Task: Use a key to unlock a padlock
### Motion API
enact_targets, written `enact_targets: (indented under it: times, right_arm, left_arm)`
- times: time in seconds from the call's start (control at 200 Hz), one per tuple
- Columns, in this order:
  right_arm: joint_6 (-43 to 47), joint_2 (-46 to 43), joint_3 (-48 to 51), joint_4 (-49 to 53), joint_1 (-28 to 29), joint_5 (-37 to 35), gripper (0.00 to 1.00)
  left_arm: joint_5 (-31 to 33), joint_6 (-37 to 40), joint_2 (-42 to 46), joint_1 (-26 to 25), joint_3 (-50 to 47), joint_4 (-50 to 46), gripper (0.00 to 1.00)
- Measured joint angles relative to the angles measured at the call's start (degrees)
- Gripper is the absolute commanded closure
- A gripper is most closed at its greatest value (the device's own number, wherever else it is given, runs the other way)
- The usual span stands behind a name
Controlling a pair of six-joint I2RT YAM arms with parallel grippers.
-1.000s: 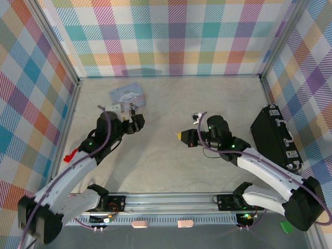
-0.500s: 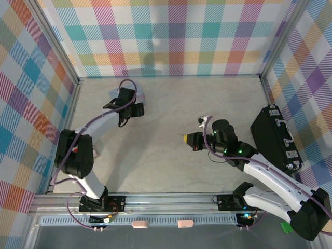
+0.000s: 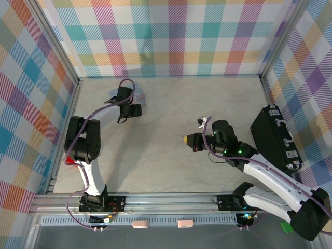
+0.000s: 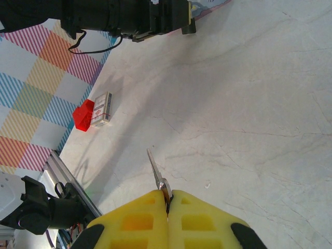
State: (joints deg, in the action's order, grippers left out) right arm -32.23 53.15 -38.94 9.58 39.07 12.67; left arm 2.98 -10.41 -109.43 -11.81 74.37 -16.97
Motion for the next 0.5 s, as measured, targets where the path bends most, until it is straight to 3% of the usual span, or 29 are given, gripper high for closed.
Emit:
enact_targets:
  times: [0.5]
  right_arm:
    - [-0.1, -0.1, 0.0, 0.4, 0.0, 0.4, 1.0]
  left_arm:
    - [-8.3, -1.6, -3.0, 2.4, 0.0, 6.7, 0.26]
